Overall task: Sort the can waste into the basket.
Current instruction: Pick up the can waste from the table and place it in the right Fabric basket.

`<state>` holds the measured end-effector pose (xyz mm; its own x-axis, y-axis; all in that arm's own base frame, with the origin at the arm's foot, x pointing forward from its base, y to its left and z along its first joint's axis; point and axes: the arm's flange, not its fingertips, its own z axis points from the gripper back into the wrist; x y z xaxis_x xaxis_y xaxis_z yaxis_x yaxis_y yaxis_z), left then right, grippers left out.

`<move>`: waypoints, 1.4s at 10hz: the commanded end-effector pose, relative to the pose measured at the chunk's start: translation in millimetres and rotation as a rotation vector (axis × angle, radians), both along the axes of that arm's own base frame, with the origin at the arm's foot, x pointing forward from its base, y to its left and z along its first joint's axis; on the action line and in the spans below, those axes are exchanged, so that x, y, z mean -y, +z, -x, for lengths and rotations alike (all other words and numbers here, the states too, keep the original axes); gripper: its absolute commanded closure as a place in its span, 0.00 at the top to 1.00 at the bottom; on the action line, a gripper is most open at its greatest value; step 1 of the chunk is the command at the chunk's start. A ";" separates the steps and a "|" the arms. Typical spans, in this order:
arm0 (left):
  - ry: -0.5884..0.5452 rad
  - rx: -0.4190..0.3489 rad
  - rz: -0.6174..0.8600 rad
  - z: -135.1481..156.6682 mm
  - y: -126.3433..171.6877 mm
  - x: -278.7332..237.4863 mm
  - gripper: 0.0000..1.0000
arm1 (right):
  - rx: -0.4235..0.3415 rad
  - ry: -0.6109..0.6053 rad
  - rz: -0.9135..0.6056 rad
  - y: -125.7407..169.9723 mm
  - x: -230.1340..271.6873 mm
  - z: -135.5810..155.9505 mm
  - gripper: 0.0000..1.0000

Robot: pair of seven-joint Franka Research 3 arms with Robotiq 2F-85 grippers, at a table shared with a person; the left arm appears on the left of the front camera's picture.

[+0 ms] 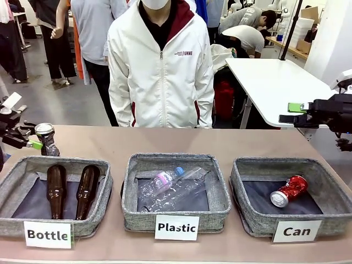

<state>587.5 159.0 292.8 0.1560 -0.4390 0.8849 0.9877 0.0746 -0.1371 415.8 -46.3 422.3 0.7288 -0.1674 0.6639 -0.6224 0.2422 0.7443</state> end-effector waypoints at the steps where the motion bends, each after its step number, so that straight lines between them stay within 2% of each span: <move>1: -0.023 -0.026 0.009 -9.0 -1.9 7.0 1.00 | 0.006 0.005 -0.006 2.7 1.9 -0.8 1.00; 2: -0.022 -0.024 0.020 -10.8 -3.6 9.5 0.41 | 0.006 0.005 -0.006 2.7 1.9 -0.8 1.00; 3: -0.016 -0.020 0.037 -11.9 -3.2 10.2 0.40 | 0.006 0.005 -0.006 2.7 1.9 -0.8 1.00; 4: -0.017 -0.021 0.049 -12.7 -4.0 10.3 0.00 | 0.006 0.005 -0.006 2.7 1.9 -0.8 1.00; 5: -0.014 -0.020 0.060 -12.1 -5.6 10.8 0.38 | 0.006 0.005 -0.006 2.7 1.9 -0.8 1.00; 6: -0.009 -0.021 0.058 -12.6 -6.1 11.6 0.24 | 0.006 0.005 -0.006 2.7 1.9 -0.8 1.00; 7: -0.010 -0.025 0.054 -13.3 -5.4 11.9 0.00 | 0.006 0.005 -0.006 2.7 1.9 -0.8 1.00; 11: -0.009 -0.001 0.105 -4.6 9.1 3.4 0.00 | 0.006 0.005 -0.006 2.7 1.9 -0.8 1.00; 12: 0.021 0.041 0.104 2.6 31.5 -2.6 0.00 | 0.006 0.005 -0.006 2.7 1.9 -0.8 1.00; 14: 0.077 0.101 0.102 41.4 113.0 -16.5 0.00 | 0.006 0.005 -0.006 2.7 1.9 -0.8 1.00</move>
<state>577.4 178.3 363.2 0.0964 -0.3497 0.9319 0.9928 0.1010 -0.0648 415.8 -46.5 422.4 0.7287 -0.1677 0.6640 -0.6224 0.2424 0.7442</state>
